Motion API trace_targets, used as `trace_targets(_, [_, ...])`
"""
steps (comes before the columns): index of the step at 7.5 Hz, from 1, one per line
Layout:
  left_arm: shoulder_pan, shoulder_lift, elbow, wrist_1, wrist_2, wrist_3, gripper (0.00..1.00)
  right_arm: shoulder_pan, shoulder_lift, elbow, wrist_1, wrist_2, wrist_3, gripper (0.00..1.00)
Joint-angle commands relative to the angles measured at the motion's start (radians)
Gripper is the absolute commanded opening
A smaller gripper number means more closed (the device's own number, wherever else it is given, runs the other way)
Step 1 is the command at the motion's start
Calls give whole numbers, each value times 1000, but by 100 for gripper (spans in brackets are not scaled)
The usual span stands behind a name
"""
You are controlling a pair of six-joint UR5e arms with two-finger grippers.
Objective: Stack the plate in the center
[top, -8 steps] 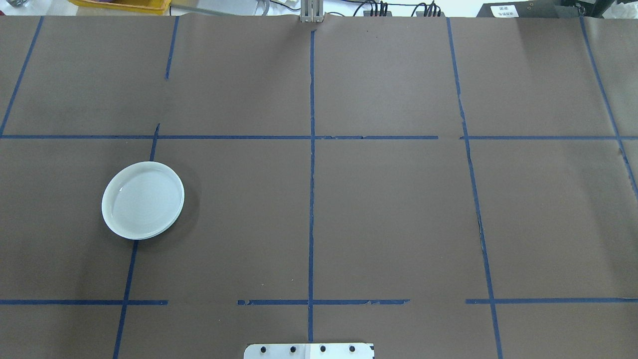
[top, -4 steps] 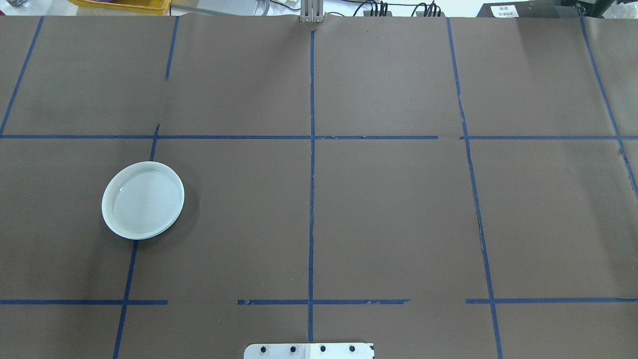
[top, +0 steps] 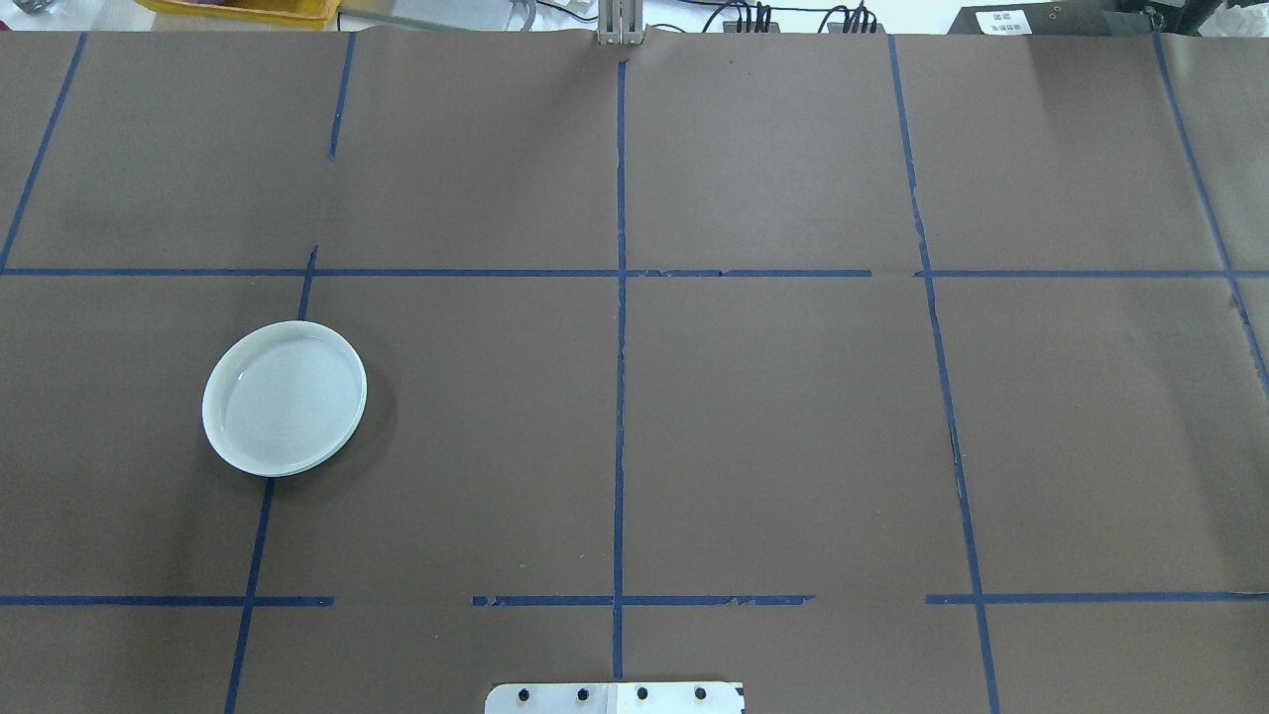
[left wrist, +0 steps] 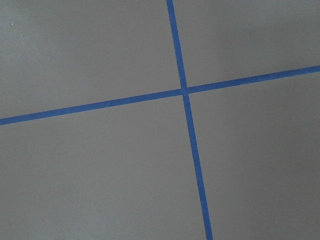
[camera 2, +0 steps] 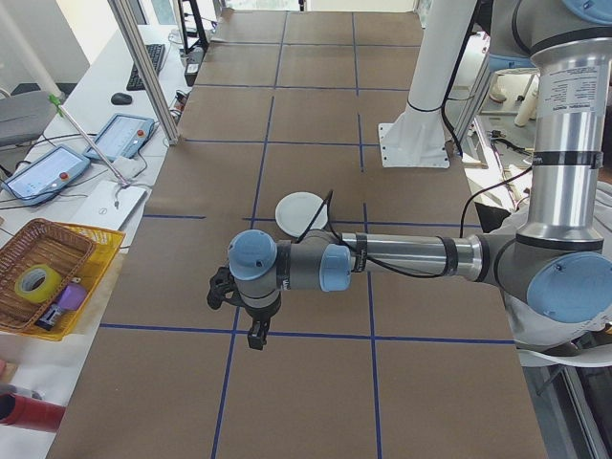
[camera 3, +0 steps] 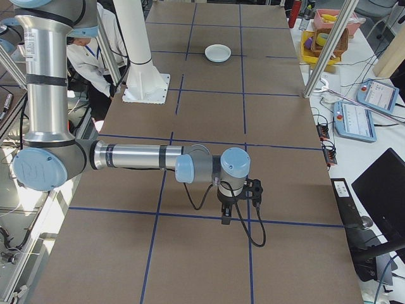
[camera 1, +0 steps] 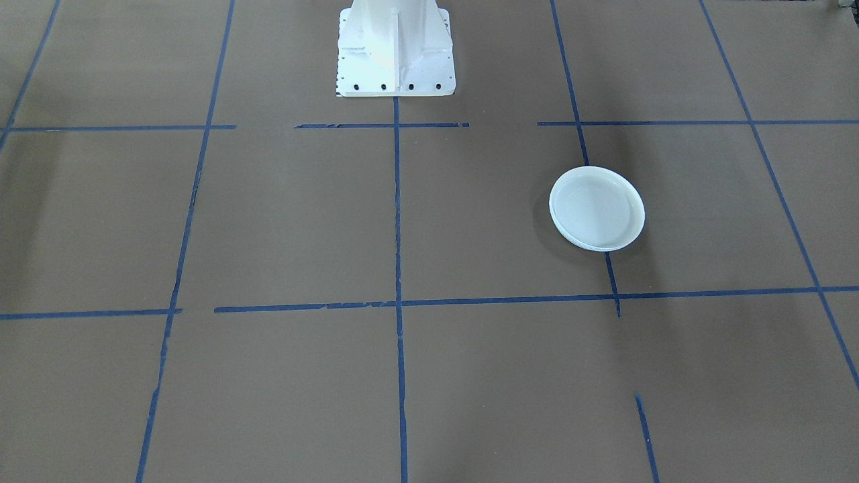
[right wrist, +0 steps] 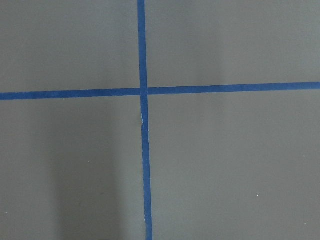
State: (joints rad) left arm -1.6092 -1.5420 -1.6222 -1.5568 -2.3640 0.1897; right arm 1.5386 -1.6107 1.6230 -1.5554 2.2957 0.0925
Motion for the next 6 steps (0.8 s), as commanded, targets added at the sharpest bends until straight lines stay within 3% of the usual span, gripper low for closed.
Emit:
trace_targets(1, [0,8,5,0,2,0,100,0,0,0,0,1,0,100])
trace_targets(6, [3,13,16,1,3,0,100,0,0,0,0,-1,0,100])
